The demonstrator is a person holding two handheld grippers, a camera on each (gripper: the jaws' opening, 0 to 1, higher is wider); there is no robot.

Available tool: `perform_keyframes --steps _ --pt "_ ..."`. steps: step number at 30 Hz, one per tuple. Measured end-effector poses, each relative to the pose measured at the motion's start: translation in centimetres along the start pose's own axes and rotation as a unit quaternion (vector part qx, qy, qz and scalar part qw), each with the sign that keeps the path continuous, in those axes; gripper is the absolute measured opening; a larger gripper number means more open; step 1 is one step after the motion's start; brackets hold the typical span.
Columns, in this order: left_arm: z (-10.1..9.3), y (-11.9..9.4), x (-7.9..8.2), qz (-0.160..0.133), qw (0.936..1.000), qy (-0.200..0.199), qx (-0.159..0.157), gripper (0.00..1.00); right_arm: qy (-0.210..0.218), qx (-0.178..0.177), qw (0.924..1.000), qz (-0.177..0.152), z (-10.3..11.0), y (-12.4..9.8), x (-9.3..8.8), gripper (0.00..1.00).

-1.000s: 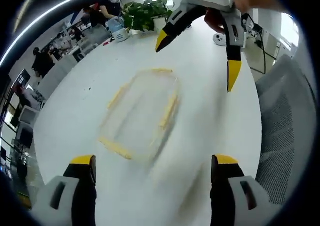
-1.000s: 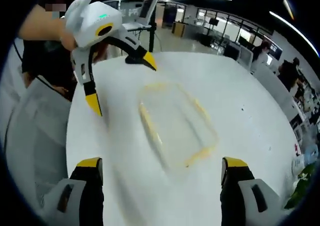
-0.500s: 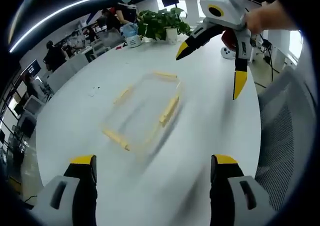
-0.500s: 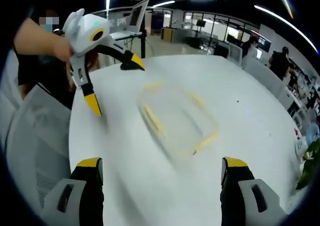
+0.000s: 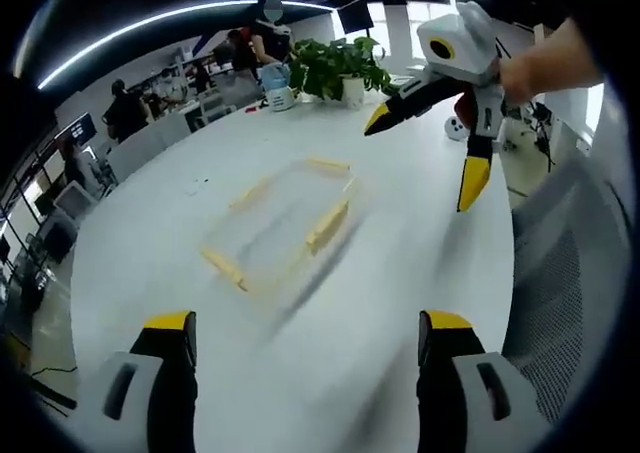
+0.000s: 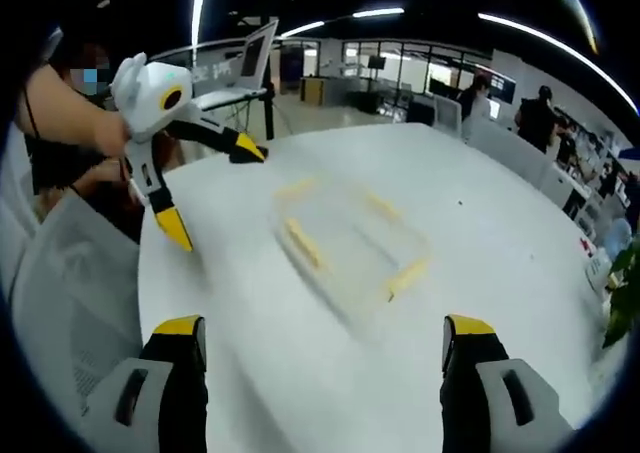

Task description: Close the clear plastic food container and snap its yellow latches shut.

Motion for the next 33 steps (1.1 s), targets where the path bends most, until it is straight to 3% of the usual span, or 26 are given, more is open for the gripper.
perform_keyframes --steps 2,17,33 --pt "-0.2 -0.3 0.1 -0.017 0.9998 -0.010 0.004 0.94 0.000 -0.002 0.9999 -0.010 0.2 -0.3 0.0 1.00" --pt "-0.8 -2.1 -0.4 -0.047 0.9975 -0.038 0.037 0.93 0.029 -0.009 0.9974 -0.066 0.4 -2.4 -1.2 1.00" --pt "-2.1 -4.0 -1.4 -0.065 0.9950 -0.063 0.043 0.93 0.042 -0.031 0.9951 -0.084 0.5 -4.5 -3.6 0.99"
Point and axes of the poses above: the point that each gripper's makers call its tool centre point, and the gripper's own axes: y roughly forward along the fingers, z roughly to its left, x roughly out of its top, the point moved 2 cm from there along -y, roughly backward along the fingers, and after that the axes turned 13 degrees about y, right-handed, at the moved point
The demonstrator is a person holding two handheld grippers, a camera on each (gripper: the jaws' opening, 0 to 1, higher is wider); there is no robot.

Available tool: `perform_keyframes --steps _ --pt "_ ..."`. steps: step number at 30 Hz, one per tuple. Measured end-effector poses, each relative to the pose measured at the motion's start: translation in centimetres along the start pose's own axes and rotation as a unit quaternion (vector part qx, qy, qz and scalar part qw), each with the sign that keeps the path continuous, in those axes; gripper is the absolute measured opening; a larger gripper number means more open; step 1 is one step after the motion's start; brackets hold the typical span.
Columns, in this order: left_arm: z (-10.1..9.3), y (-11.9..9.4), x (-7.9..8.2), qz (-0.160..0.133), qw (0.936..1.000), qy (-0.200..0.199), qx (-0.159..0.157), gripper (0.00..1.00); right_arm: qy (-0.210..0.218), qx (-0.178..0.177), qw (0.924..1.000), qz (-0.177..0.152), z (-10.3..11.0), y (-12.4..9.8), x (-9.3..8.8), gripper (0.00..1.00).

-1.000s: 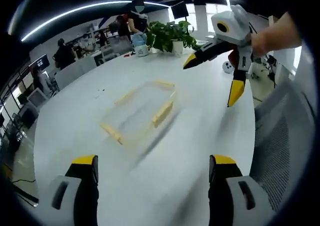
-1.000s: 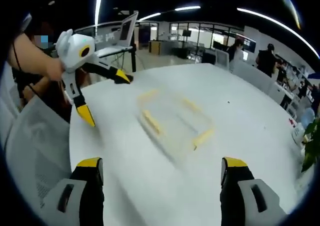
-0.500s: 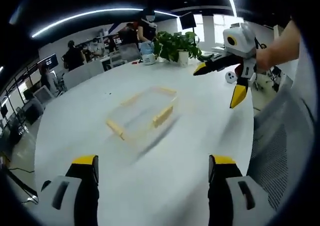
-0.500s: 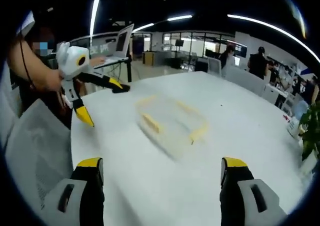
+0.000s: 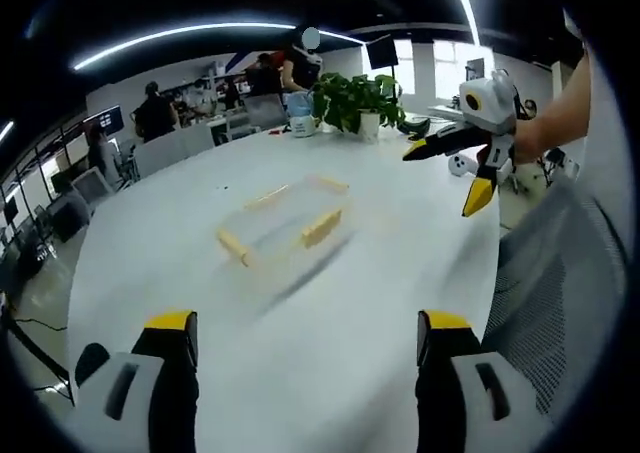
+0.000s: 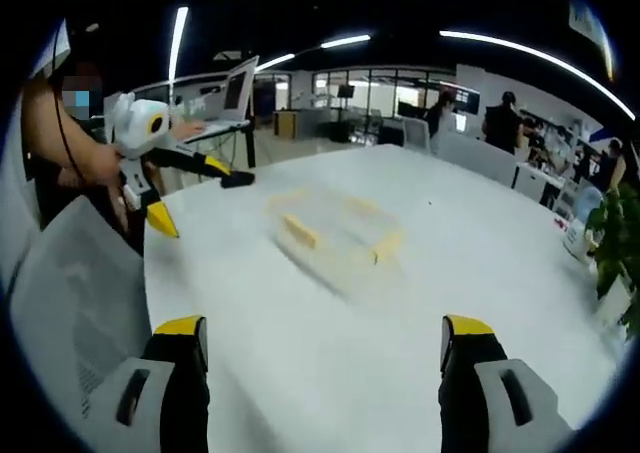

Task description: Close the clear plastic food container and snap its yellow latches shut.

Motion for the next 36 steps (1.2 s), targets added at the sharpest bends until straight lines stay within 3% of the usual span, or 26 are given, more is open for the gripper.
perform_keyframes --steps 17,26,36 --pt "-2.0 -2.2 -2.5 0.005 0.9992 -0.038 0.005 0.93 0.018 -0.005 0.9996 -0.019 1.3 -1.1 -1.1 0.98" --pt "-2.2 -2.5 -2.5 0.004 0.9988 -0.047 0.011 0.93 0.025 -0.014 0.9992 -0.028 1.2 -1.5 -1.2 0.98" --pt "-2.5 -2.5 -2.6 0.009 0.9988 -0.047 0.008 0.92 0.037 -0.027 0.9986 -0.028 1.1 -1.8 -2.4 0.98"
Point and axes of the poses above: the point that each gripper's makers call its tool centre point, and the gripper's own axes: y roughly forward along the fingers, z roughly to its left, x roughly out of its top, the point moved 2 cm from there along -y, roughly backward along the fingers, and after that the axes turned 13 degrees about y, right-handed, at the moved point
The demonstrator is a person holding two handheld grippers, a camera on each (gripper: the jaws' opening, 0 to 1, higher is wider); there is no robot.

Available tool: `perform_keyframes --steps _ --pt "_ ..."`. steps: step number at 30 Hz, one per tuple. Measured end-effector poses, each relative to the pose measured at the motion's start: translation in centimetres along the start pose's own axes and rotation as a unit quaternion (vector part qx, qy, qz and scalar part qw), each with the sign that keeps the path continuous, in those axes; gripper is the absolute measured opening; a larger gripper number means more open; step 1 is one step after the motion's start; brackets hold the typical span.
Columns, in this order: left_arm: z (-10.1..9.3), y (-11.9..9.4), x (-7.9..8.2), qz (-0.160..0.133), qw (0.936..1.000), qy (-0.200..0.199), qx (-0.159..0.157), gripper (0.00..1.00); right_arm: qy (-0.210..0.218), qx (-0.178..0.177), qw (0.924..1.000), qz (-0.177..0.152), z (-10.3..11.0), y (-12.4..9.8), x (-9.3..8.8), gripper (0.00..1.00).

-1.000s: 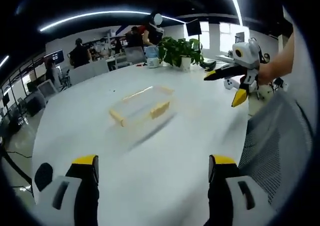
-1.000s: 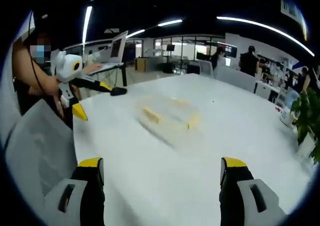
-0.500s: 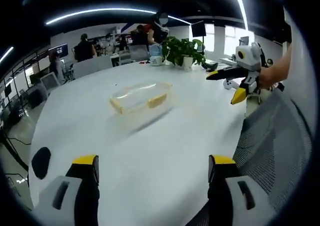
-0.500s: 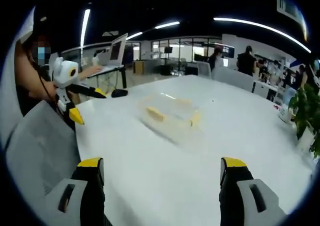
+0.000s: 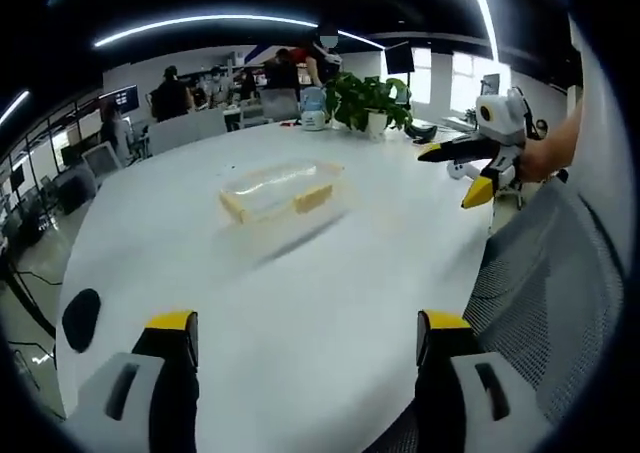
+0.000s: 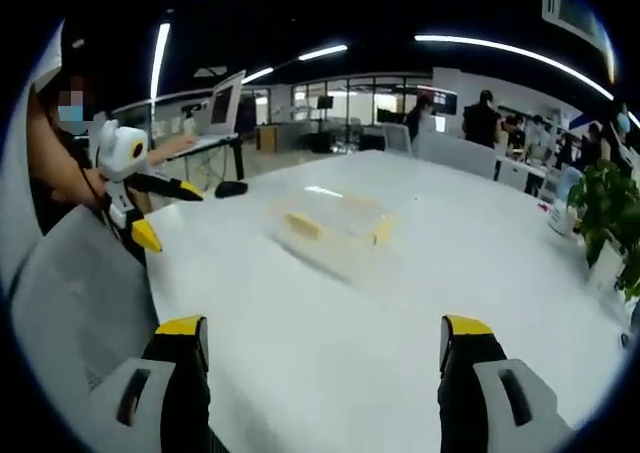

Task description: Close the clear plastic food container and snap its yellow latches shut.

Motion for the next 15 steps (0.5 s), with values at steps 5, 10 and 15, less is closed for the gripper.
perform_keyframes --steps 5,10,15 --pt "0.06 -0.03 -0.15 0.001 1.0000 -0.003 0.001 0.92 0.006 -0.004 1.0000 -0.001 -0.02 -0.22 -0.15 0.98" --pt "0.08 -0.05 -0.17 -0.001 1.0000 -0.006 0.002 0.92 0.010 -0.005 0.9999 -0.002 -0.09 -0.19 -0.20 0.98" --pt "0.01 -0.07 -0.06 -0.002 1.0000 -0.006 0.001 0.92 0.009 -0.004 1.0000 0.001 -0.02 -0.15 -0.39 0.98"
Point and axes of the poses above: the point that each gripper's makers call its tool centre point, and the gripper's own axes: y roughly forward along the fingers, z roughly to its left, x roughly out of its top, the point moved 2 cm from there along -y, roughly backward along the fingers, and after that the axes turned 13 degrees about y, right-handed, at the moved point
